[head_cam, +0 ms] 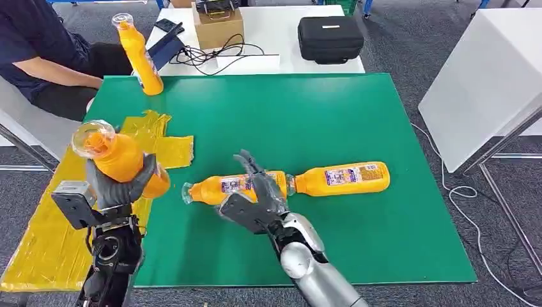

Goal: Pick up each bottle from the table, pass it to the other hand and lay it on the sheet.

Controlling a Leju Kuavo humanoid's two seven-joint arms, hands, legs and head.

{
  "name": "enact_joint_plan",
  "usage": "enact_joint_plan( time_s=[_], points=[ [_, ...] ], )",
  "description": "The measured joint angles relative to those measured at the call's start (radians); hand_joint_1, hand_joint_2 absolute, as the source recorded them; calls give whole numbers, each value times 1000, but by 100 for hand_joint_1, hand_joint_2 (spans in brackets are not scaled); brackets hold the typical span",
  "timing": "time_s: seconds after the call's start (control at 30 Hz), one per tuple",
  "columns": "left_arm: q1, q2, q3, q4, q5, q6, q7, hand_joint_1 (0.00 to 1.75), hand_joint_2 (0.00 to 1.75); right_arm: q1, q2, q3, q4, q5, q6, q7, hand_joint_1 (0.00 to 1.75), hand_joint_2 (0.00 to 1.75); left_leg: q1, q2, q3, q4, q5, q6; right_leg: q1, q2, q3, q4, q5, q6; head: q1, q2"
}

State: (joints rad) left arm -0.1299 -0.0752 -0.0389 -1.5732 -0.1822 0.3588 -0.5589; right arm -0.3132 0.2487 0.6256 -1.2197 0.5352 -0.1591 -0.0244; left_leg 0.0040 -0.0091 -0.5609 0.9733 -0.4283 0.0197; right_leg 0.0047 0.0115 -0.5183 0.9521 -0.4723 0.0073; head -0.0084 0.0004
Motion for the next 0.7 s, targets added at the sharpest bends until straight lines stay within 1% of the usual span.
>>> enact_joint_plan(
  time_s=[0.1, 0.17, 0.3, 0.37, 0.43, 0.47, 0.7],
  points=[
    [-29, 14, 17, -10, -233, 199, -9, 175, 175, 43, -24, -55, -121, 8, 10, -3, 0, 0, 0, 0, 0, 0, 0, 0, 0, 0, 0, 0, 0, 0, 0, 0],
    [-47, 31, 25, -10, -304, 253, -7, 175, 175, 56, -37, -85, -170, 9, 16, -5, 0, 0, 0, 0, 0, 0, 0, 0, 0, 0, 0, 0, 0, 0, 0, 0],
    [-67, 51, 32, -7, -375, 309, -8, 175, 175, 69, -54, -111, -212, 6, 19, -22, 0, 0, 0, 1, 0, 0, 0, 0, 0, 0, 0, 0, 0, 0, 0, 0],
    [-68, 58, 34, 1, -478, 323, -19, 175, 175, 70, -59, -122, -216, -5, 21, -33, 0, 0, 0, 0, 0, 0, 0, 0, 0, 0, 0, 0, 0, 0, 0, 0],
    [-67, 59, 42, 20, -645, 324, -25, 175, 175, 70, -65, -127, -216, -14, 23, -42, 0, 0, 0, 0, 0, 0, 0, 0, 0, 0, 0, 0, 0, 0, 0, 0],
    [-67, 60, 43, 28, -674, 325, -25, 175, 175, 71, -68, -128, -216, -15, 24, -42, 0, 0, 0, 1, 0, 0, 0, 0, 0, 0, 0, 0, 0, 0, 0, 0],
    [-74, 61, 54, 79, -702, 325, -40, 175, 175, 74, -77, -134, -217, -23, 27, -50, 0, 0, 0, 0, 0, 0, 0, 0, 0, 0, 0, 0, 0, 0, 0, 0]
  ],
)
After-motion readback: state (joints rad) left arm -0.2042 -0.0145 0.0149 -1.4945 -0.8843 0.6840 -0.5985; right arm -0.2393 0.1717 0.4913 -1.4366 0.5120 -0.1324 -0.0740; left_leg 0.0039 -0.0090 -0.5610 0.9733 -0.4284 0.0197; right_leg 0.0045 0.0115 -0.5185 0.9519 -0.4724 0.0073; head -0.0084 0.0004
